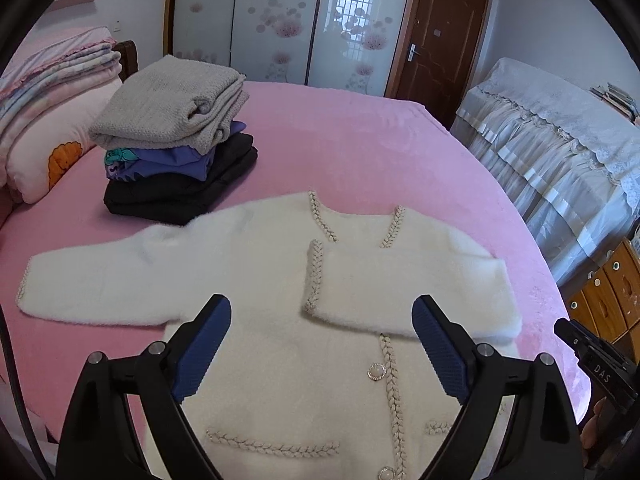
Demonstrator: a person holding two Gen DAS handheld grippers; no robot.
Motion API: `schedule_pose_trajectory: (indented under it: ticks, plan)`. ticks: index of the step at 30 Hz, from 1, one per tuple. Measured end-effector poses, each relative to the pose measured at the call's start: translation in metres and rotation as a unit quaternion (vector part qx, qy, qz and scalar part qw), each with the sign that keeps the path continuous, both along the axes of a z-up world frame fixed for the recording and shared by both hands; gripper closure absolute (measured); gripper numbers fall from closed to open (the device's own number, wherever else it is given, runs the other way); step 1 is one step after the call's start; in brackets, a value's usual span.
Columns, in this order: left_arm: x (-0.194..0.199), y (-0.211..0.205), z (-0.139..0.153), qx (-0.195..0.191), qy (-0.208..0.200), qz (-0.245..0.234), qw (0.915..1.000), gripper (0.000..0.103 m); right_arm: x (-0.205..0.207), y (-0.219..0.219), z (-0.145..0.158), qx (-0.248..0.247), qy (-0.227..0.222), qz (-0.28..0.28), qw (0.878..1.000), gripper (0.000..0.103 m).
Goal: Fold large clothes
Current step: 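Move the left gripper to the other sleeve cuff and grasp it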
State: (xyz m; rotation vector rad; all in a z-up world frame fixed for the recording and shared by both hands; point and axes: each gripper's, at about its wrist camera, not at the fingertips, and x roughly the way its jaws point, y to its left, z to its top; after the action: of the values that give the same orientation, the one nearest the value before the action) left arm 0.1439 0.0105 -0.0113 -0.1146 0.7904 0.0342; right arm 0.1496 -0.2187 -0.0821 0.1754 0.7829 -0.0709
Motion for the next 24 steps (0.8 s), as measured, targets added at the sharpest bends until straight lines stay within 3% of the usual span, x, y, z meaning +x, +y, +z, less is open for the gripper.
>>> schedule_pose_trajectory:
  ticks: [8,12,17,24]
  plan:
    - [-0.067,0.023,0.023,-0.039,-0.008,-0.008,0.9992,0.012,-0.037,0.038,0.011,0.006,-0.005,0.027,1.0,0.065]
    - [-0.09,0.045,0.031,-0.02,-0.012,0.008,0.9997,0.012,-0.049,0.063,0.014,0.001,-0.005,0.05,0.999,0.065]
    - [-0.102,0.093,0.036,-0.025,0.023,0.031,0.9989,0.012,-0.057,0.101,0.02,-0.003,-0.009,0.083,0.997,0.065]
    - [-0.112,0.175,0.053,0.024,-0.003,0.098,0.9949,0.001,-0.049,0.167,0.025,-0.011,-0.01,0.136,0.991,0.065]
